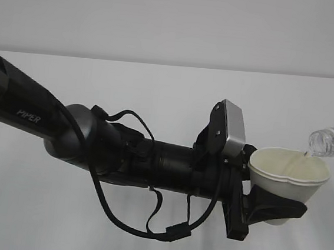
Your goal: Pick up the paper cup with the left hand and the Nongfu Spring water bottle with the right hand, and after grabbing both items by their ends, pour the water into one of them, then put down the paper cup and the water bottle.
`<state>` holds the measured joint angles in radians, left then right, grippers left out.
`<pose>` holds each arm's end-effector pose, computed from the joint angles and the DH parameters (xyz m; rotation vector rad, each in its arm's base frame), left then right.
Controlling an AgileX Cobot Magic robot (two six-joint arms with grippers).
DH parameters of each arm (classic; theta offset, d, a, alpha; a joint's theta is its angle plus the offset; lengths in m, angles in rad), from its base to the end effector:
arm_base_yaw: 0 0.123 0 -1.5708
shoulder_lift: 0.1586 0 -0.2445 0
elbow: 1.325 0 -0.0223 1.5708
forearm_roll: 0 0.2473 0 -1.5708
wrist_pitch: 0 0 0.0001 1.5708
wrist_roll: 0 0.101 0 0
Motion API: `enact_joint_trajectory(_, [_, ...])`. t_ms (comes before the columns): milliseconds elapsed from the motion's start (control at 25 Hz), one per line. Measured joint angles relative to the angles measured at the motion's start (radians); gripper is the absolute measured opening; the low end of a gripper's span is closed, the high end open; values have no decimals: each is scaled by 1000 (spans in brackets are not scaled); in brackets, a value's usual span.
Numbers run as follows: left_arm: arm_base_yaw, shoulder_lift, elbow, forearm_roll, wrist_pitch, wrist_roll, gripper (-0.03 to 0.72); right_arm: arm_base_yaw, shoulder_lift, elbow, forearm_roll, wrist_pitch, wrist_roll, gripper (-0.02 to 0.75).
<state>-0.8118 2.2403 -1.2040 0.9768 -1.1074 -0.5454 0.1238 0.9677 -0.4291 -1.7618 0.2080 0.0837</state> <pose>0.2277 -0.3487 0.0930 1.3031 1.2537 -1.2587 0.2186 0.0065 0.2164 -1.6205 1.4642 -1.1615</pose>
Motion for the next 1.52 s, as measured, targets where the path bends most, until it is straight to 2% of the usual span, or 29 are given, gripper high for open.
enact_joint_trajectory(1520, [0, 0, 0, 5, 0, 0, 400, 0, 0, 0, -28, 0, 0, 420])
